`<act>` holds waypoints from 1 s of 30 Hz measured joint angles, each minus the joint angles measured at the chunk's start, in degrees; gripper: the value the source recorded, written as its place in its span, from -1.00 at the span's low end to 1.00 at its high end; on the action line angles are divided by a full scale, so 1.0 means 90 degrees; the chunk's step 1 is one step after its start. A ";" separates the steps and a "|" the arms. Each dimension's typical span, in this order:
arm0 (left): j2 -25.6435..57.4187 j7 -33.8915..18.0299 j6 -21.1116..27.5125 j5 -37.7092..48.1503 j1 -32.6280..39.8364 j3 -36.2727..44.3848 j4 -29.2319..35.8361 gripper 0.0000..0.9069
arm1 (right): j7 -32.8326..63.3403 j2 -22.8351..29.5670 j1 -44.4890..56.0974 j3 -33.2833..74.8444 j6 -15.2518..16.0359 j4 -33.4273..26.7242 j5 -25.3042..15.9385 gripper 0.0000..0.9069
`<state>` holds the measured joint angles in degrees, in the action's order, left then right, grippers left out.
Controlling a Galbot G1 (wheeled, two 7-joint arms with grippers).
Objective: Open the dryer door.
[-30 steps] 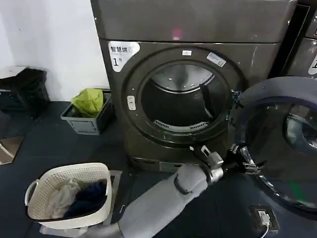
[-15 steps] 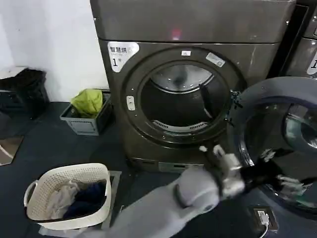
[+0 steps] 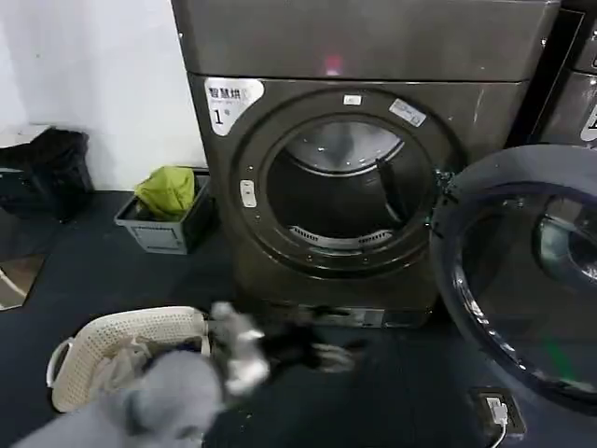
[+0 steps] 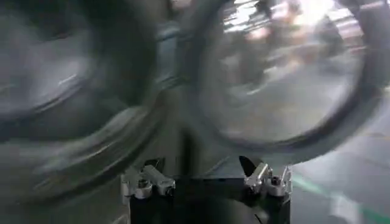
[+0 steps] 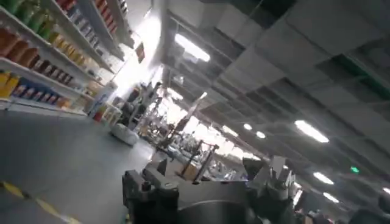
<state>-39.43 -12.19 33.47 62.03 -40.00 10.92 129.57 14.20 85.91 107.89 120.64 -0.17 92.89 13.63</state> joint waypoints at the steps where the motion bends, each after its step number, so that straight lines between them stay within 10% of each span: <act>1: 0.0204 -0.0143 0.0074 0.0099 -0.0192 -0.0280 0.0013 1.00 | -0.0006 -0.0013 0.0000 -0.0017 -0.0002 -0.0014 0.0002 1.00; 12: 0.1615 -0.2164 0.0956 0.2182 -0.1133 -0.1879 -0.0264 1.00 | -0.0098 -0.0088 0.0010 -0.0180 -0.0120 -0.0065 0.0049 1.00; 30: 0.2253 -0.4562 0.0968 0.6117 -0.1142 -0.2890 -0.1305 1.00 | -0.0358 0.0112 -0.0047 -0.0358 -0.0583 -0.0069 0.0180 1.00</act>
<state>-19.15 -53.24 42.19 117.09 -50.28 -15.09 117.82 10.98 86.92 107.46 117.43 -5.42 92.28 15.25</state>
